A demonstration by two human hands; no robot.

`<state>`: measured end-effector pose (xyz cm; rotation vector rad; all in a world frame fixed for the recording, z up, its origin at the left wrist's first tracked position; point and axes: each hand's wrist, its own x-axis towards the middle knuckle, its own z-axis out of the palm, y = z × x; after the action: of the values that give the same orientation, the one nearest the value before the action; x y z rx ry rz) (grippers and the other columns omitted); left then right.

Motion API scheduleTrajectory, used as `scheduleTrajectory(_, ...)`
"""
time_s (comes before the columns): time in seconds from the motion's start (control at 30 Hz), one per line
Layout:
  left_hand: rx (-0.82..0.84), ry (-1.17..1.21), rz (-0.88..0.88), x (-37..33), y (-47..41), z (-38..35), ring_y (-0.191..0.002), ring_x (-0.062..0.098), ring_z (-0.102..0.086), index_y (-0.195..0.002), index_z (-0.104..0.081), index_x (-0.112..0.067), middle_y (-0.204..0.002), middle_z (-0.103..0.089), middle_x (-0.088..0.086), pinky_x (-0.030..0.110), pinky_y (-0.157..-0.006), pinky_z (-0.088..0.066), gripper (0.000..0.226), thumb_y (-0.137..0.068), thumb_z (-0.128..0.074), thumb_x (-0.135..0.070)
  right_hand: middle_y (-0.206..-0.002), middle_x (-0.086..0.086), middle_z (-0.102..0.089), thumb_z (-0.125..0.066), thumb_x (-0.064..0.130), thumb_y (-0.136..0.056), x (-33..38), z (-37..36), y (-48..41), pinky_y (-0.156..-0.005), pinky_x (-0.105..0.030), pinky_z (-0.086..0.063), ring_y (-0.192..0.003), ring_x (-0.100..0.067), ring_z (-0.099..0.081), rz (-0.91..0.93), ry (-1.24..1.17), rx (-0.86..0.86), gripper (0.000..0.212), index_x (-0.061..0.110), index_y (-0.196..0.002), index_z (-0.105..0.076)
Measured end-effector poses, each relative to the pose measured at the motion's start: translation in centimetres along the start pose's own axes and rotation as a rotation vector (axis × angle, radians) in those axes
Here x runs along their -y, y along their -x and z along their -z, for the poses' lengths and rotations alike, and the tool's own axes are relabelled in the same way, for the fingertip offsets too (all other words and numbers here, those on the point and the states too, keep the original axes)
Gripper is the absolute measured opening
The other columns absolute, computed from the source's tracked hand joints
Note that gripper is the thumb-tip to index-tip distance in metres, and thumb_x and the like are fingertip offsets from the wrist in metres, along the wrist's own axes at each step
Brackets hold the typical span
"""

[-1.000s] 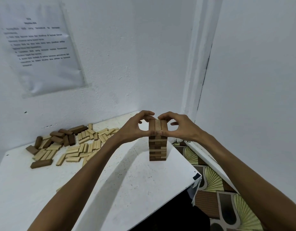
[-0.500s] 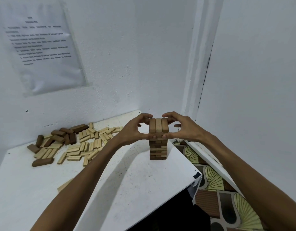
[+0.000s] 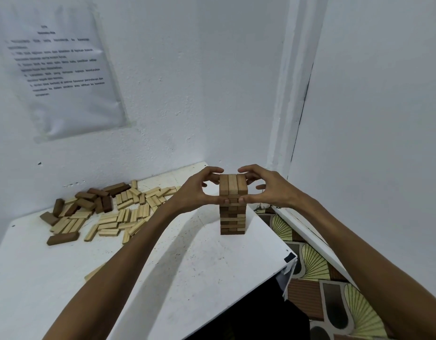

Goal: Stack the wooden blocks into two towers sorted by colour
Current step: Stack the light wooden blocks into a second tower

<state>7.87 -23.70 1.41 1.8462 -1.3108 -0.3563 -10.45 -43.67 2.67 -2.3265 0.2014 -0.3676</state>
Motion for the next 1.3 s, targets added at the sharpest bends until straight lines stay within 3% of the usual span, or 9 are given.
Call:
scheduleTrajectory(0.17,0.022,0.027,0.025,-0.1,0.0,-0.1,-0.119,0.001,-0.059,-0.144,-0.049,-0.030,-0.125,-0.068,-0.014,0.026,-0.099,-0.044,0.086,-0.070,-0.092,-0.040,-0.133,0.004,-0.062,-0.090,0.037,-0.078,-0.1,-0.2,0.1,-0.096,-0.025,-0.050,-0.124,-0.007,-0.057,-0.010,0.005,0.016,0.082,0.030,-0.147,-0.047)
scheduleTrajectory(0.4,0.014,0.061,0.048,0.3,-0.1,-0.2,-0.116,0.000,-0.061,-0.142,-0.050,-0.028,-0.124,-0.069,-0.015,0.029,-0.097,-0.045,0.082,-0.073,-0.095,-0.029,-0.132,0.005,-0.063,-0.091,0.037,-0.077,-0.1,-0.4,0.1,-0.095,-0.025,-0.050,-0.123,-0.006,-0.058,-0.021,-0.012,0.009,0.082,0.031,-0.146,-0.048)
scheduleTrajectory(0.57,0.015,0.076,0.042,-0.1,0.1,-0.3,-0.116,0.000,-0.061,-0.142,-0.050,-0.028,-0.125,-0.068,-0.015,0.027,-0.095,-0.046,0.089,-0.065,-0.091,-0.046,-0.131,0.006,-0.062,-0.091,0.038,-0.077,-0.1,-0.4,0.1,-0.094,-0.024,-0.050,-0.122,-0.005,-0.058,-0.024,-0.009,0.012,0.082,0.031,-0.147,-0.047)
scheduleTrajectory(0.73,0.014,0.080,0.040,-0.2,0.3,-0.5,-0.118,0.002,-0.061,-0.142,-0.050,-0.028,-0.127,-0.068,-0.011,0.028,-0.096,-0.046,0.086,-0.067,-0.089,-0.045,-0.132,0.005,-0.061,-0.090,0.037,-0.079,-0.1,-0.4,0.1,-0.095,-0.028,-0.051,-0.122,-0.006,-0.058,-0.025,-0.015,0.015,0.081,0.032,-0.147,-0.046)
scheduleTrajectory(1.03,-0.036,0.105,0.007,-1.1,0.6,-0.1,-0.127,0.002,-0.058,-0.144,-0.048,-0.028,-0.135,-0.065,-0.017,0.034,-0.104,-0.046,0.088,-0.070,-0.085,-0.056,-0.140,0.012,-0.058,-0.088,0.043,-0.078,0.6,-0.5,0.3,-0.099,-0.027,-0.051,-0.127,-0.003,-0.056,0.016,-0.041,-0.060,0.082,0.031,-0.148,-0.046)
scheduleTrajectory(1.3,-0.036,0.077,0.005,-1.9,0.4,0.1,-0.121,0.001,-0.061,-0.143,-0.049,-0.027,-0.125,-0.068,-0.025,0.033,-0.102,-0.046,0.087,-0.070,-0.084,-0.057,-0.133,0.009,-0.063,-0.088,0.039,-0.080,0.7,-0.5,0.2,-0.100,-0.032,-0.053,-0.124,-0.005,-0.059,0.027,-0.060,-0.092,0.075,0.032,-0.144,-0.051)
